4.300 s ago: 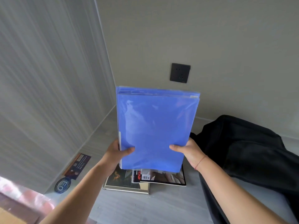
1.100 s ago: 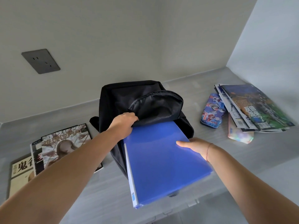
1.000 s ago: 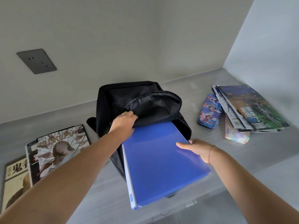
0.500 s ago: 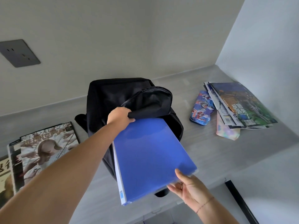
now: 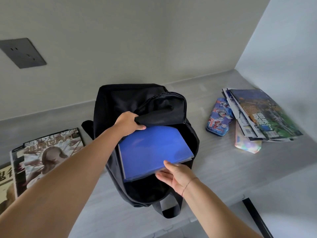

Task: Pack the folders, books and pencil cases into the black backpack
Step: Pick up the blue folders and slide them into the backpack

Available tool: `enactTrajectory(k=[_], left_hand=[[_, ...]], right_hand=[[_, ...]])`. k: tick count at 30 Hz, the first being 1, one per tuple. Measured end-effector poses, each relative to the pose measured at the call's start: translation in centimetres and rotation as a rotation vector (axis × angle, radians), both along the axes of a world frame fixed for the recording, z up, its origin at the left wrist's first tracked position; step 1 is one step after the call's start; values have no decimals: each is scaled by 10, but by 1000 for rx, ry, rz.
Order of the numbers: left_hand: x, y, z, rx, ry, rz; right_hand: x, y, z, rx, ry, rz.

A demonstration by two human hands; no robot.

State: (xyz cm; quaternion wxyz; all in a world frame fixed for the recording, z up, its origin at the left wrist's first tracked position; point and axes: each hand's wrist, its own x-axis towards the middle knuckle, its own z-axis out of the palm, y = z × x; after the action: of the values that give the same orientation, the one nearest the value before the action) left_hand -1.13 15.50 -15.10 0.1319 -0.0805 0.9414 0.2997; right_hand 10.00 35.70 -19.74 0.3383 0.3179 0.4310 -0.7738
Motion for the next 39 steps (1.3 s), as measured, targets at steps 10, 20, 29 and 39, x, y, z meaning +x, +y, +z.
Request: enactTrajectory(k=[10, 20, 29, 39], left_hand=[[-2, -4, 2, 32, -46, -11], [2, 17, -7, -113, 12, -123], [-21, 160, 27, 404, 204, -70], [-75, 337, -39, 751, -333, 203]], right_hand=[[-40, -41, -12, 146, -67, -107], [-37, -22, 19, 126, -73, 191], [-98, 144, 44, 665, 422, -102], [-188, 349, 8, 1226, 547, 160]])
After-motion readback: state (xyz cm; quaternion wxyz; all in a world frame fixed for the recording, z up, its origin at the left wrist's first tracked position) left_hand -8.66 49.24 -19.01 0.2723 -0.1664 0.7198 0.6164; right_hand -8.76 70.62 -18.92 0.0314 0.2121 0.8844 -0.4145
